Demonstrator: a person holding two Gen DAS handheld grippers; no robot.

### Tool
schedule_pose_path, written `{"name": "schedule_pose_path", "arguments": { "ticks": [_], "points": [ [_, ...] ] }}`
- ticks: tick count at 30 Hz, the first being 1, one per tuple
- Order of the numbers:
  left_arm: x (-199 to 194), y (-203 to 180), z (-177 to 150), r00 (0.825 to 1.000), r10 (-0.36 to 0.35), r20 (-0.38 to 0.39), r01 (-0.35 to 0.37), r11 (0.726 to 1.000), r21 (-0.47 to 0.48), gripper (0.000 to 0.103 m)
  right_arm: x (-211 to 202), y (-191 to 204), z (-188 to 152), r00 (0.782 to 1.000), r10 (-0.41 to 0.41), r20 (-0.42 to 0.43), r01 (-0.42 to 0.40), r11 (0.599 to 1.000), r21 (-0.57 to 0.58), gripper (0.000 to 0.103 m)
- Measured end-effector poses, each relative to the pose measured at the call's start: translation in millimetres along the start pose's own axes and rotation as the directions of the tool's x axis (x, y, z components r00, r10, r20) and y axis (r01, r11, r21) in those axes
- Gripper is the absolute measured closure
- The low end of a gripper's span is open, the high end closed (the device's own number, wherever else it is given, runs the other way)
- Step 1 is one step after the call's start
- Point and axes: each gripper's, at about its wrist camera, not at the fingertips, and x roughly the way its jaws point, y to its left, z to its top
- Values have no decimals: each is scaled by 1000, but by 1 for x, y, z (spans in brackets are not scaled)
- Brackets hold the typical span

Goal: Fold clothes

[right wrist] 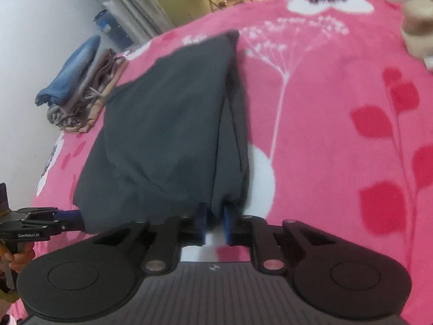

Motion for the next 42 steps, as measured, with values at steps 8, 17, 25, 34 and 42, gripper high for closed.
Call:
{"name": "schedule_pose_path", "arguments": {
  "ticks": [8, 17, 25, 34, 42],
  "points": [
    [-1, 14, -3, 999, -33, 13, 33, 999, -27, 87, 5, -2, -1, 919, -390, 65, 393, 887, -242, 101],
    [-42, 3, -13, 984, 14, 180, -29, 996, 83, 85, -50, -9, -24, 993, 42, 112, -74, 951, 301, 73],
    [-18, -64, -15, 985, 23, 174, -98, 894, 437, 62, 4, -20, -36, 962, 254, 99, -250, 678, 691, 46],
    [16, -58, -26, 989, 86, 123, -130, 898, 420, 57, 38, -31, -57, 957, 205, 207, -284, 495, 821, 43],
    [8, -47, -31, 988, 64, 140, -111, 927, 358, 54, 42, -39, -62, 940, 105, 325, -337, 437, 834, 47]
  ]
}}
